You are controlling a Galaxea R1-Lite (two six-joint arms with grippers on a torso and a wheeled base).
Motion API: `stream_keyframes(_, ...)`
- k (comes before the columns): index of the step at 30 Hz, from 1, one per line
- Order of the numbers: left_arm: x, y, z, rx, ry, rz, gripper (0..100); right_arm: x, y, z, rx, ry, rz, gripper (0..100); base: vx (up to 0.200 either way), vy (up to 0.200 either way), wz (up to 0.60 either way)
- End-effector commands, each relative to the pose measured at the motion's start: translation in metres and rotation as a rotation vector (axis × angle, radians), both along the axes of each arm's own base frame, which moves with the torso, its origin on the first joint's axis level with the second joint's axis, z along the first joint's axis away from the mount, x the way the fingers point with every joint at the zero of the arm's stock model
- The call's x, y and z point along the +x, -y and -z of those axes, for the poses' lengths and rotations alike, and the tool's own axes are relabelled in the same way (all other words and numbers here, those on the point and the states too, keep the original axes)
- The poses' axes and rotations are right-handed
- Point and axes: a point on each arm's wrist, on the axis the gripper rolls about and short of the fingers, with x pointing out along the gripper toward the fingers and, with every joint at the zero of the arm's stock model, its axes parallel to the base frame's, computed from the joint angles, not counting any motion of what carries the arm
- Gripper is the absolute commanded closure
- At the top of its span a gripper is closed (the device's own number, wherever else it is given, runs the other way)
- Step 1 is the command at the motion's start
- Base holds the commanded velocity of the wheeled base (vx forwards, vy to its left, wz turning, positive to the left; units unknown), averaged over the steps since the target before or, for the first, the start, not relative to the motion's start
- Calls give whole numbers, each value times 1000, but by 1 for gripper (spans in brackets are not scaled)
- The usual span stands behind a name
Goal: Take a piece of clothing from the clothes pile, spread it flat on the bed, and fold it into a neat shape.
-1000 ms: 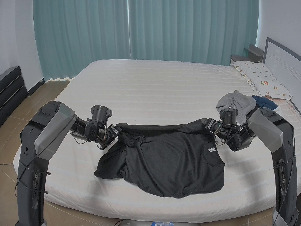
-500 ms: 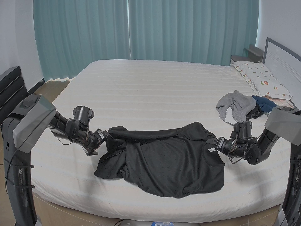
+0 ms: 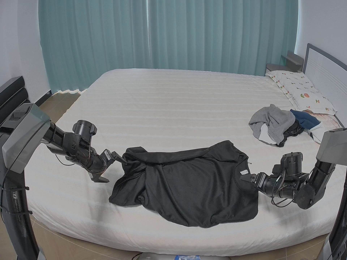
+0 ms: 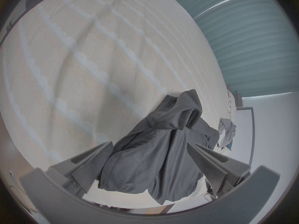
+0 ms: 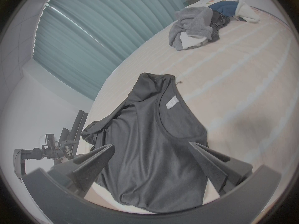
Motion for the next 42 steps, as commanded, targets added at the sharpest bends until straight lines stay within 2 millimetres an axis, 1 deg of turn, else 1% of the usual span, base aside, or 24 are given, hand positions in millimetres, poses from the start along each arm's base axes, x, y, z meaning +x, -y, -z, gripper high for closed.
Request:
stream_keyframes(1,-16,-2,0,-21,-35,-15,0,-22,-2,-4,22,-13,-6,0,0,0,0)
stream_keyframes(5,-38,-3,9,-22,-8,-28,0,-33,0,1,22,-52,-5,0,0,0,0)
stream_keyframes(6,-38,-3,8,-23,-3,-30,0,-34,0,2,21,-55,-5,0,0,0,0)
stream_keyframes(8,-61,-3,11,-43,22,-55,0,-40,2,6,17,-85,-3,0,0,0,0)
stream_keyframes(9,-67,-4,12,-49,23,-63,0,-41,2,6,17,-88,-1,0,0,0,0)
stream_keyframes(11,-76,-5,14,-55,42,-72,0,-45,4,5,14,-93,2,0,0,0,0)
stream_keyframes(15,-86,-6,20,-42,81,-73,0,-55,5,11,-7,-132,-2,0,-200,0,0)
stream_keyframes(18,-85,-5,23,-11,105,-92,0,-56,6,15,-13,-148,-8,0,-200,0,0)
stream_keyframes(20,-85,0,24,28,117,-102,0,-54,5,15,-11,-144,-6,0,-200,0,0)
stream_keyframes(22,-85,5,27,59,117,-109,0,-53,5,15,-10,-141,-7,0,0,0,0)
stream_keyframes(24,-83,14,33,112,129,-120,0,-54,5,14,-10,-140,-9,0,0,0,0)
stream_keyframes(25,-82,14,33,113,130,-121,0,-54,5,14,-9,-138,-10,0,0,0,0)
stream_keyframes(26,-78,18,37,127,148,-120,0,-54,5,14,-7,-140,-6,0,0,0,0)
stream_keyframes(27,-78,18,37,127,148,-120,0,-54,5,14,-7,-140,-6,0,0,0,0)
stream_keyframes(28,-69,22,39,140,179,-124,0,-53,5,15,-4,-143,-2,0,0,0,0)
stream_keyframes(30,-61,27,42,153,194,-129,0,-52,5,15,-1,-144,-1,0,0,0,0)
stream_keyframes(33,-60,27,43,154,193,-128,0,-52,5,15,-2,-143,-2,0,0,0,0)
stream_keyframes(34,-56,40,50,196,198,-116,0,-52,5,15,-3,-143,-1,0,0,0,0)
stream_keyframes(38,-56,43,57,226,194,-114,0,-50,5,14,0,-127,0,0,0,0,0)
stream_keyframes(42,-58,45,57,240,196,-95,0,-48,6,15,-2,-119,4,0,0,0,0)
